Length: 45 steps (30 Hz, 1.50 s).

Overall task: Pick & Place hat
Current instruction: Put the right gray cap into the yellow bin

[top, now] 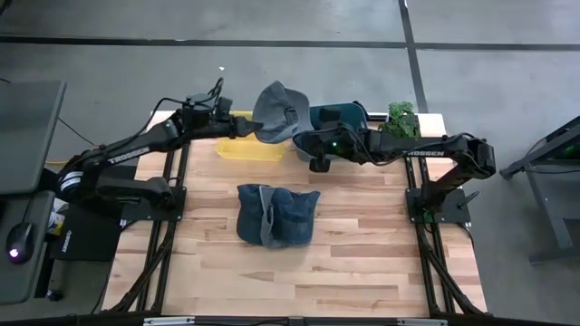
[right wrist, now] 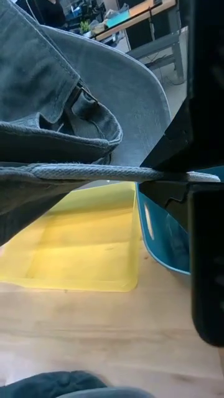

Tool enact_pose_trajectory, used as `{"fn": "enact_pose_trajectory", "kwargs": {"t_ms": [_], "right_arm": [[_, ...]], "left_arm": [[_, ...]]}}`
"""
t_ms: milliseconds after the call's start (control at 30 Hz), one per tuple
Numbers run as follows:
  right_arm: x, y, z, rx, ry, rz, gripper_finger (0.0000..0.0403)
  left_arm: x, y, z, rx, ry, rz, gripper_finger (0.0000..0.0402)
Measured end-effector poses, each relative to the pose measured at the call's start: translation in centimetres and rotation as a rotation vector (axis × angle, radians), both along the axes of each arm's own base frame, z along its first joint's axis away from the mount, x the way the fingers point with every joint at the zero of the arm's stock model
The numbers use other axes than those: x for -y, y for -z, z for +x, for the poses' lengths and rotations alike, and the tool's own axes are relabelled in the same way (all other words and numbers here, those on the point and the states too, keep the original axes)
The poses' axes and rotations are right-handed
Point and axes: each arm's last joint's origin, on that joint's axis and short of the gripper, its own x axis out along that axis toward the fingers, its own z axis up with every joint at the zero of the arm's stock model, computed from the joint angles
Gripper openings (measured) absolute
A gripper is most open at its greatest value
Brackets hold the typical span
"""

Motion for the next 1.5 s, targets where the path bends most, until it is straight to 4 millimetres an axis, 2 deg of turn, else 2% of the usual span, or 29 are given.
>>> {"fn": "enact_pose_trajectory", "kwargs": {"t_ms": [200, 400, 533, 733, 767, 900, 1033, 1100, 1333, 1500], "right_arm": [[0.5, 0.2, -0.2, -0.014, 0.010, 0.016, 0.0005], [0.5, 0.4, -0.3, -0.040, 0.005, 0.026, 0.0005], [0.5, 0.4, -0.4, -0.042, -0.005, 0.036, 0.0005], [0.5, 0.4, -0.3, -0.042, 0.000, 0.033, 0.0005], [0.5, 0.4, -0.3, -0.042, 0.000, 0.033, 0.0005], [0.5, 0.4, -0.3, -0.042, 0.000, 0.032, 0.0005], [0.5, 0.4, -0.3, -0.042, 0.001, 0.032, 0.0007], [0.5, 0.4, -0.3, -0.043, 0.001, 0.031, 0.0020], [0.7, 0.3, -0.4, -0.037, 0.080, -0.015, 0.0106], [0.5, -0.3, -1.1, 0.003, 0.107, 0.040, 0.0159]], "left_arm": [[-1.0, 1.3, 1.6, -0.010, -0.001, -0.043, 0.0237], [-1.3, 1.5, 2.0, -0.010, -0.020, -0.037, 0.0225], [-1.3, 1.2, 2.0, 0.015, -0.027, -0.019, 0.0172], [-1.3, 1.0, 2.1, 0.039, -0.018, -0.014, 0.0028], [-1.3, 1.0, 2.1, 0.040, -0.016, -0.017, 0.0017], [-1.3, 1.0, 2.1, 0.042, -0.006, -0.020, 0.0022], [-1.3, 1.0, 2.1, 0.040, -0.005, -0.013, 0.0010], [-1.3, 1.0, 2.1, 0.039, -0.004, -0.012, 0.0012], [-1.3, 1.0, 2.1, 0.033, -0.001, -0.007, 0.0009], [-1.3, 1.1, 2.1, 0.009, -0.001, 0.035, 0.0009]]}}
